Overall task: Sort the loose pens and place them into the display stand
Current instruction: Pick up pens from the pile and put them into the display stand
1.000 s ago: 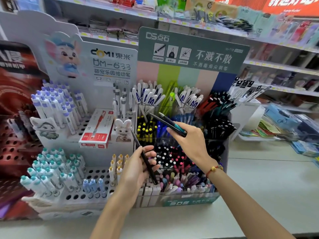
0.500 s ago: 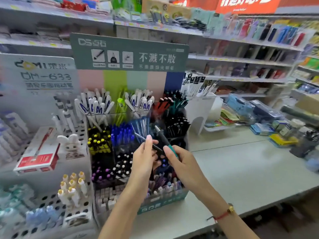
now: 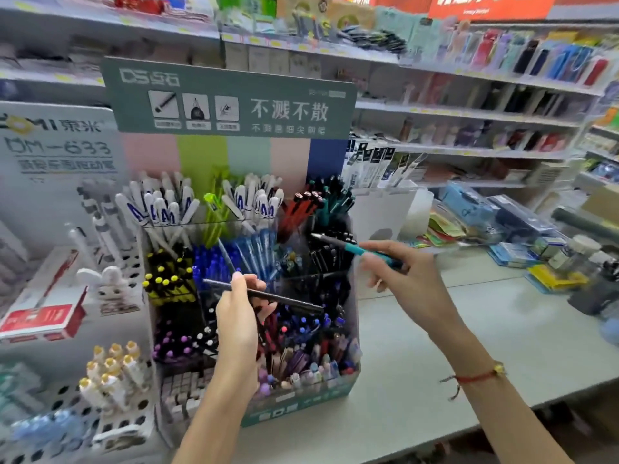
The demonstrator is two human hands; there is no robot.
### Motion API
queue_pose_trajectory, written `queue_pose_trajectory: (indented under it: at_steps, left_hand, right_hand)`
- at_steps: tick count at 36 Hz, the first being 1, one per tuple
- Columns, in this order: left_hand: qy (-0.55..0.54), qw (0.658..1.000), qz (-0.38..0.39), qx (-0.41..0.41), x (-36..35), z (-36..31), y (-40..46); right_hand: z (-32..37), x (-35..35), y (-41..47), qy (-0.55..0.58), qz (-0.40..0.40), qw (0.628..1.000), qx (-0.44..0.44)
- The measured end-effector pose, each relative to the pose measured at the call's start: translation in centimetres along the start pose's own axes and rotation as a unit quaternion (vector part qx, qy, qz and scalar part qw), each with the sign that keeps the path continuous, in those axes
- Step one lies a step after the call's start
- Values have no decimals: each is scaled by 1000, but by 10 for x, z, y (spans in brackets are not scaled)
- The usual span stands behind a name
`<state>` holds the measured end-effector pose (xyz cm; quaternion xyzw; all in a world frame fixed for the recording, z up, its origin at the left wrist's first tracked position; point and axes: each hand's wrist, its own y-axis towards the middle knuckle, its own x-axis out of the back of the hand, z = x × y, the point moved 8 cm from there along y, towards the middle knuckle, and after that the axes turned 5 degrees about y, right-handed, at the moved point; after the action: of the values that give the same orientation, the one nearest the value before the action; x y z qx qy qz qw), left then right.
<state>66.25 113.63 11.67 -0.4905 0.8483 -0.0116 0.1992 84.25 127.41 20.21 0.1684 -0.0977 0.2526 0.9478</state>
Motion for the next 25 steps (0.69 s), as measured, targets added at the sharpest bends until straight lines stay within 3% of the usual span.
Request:
queue_pose_trajectory:
  at_steps: [4, 7, 11, 14, 16, 18, 22, 25]
  left_hand:
    - [-3, 1000, -3, -2, 3, -8, 2]
    - [9, 1000, 8, 5, 1, -9, 1]
    - [20, 999, 25, 11, -5, -12, 2]
    - [8, 998, 47, 35, -9, -10, 2]
    - [-10, 996, 63, 55, -13, -9, 1]
    - [-24, 994, 77, 68, -17, -8, -2]
    - [-33, 993, 89, 71, -20, -7, -5]
    - [-38, 993, 97, 64, -23, -7, -7]
  right_hand:
    - [24, 25, 42, -127, -99, 984, 71]
    - [33, 14, 85, -230, -52, 970, 61]
    - [22, -7, 137, -303, 64, 950, -37]
    - [26, -11, 154, -301, -21, 953, 21]
    - [28, -15, 145, -335, -102, 932, 94]
    - [18, -25, 134, -366, -119, 913, 132]
    - [-14, -42, 133, -285, -23, 952, 112]
    - [-23, -49, 131, -285, 33, 952, 110]
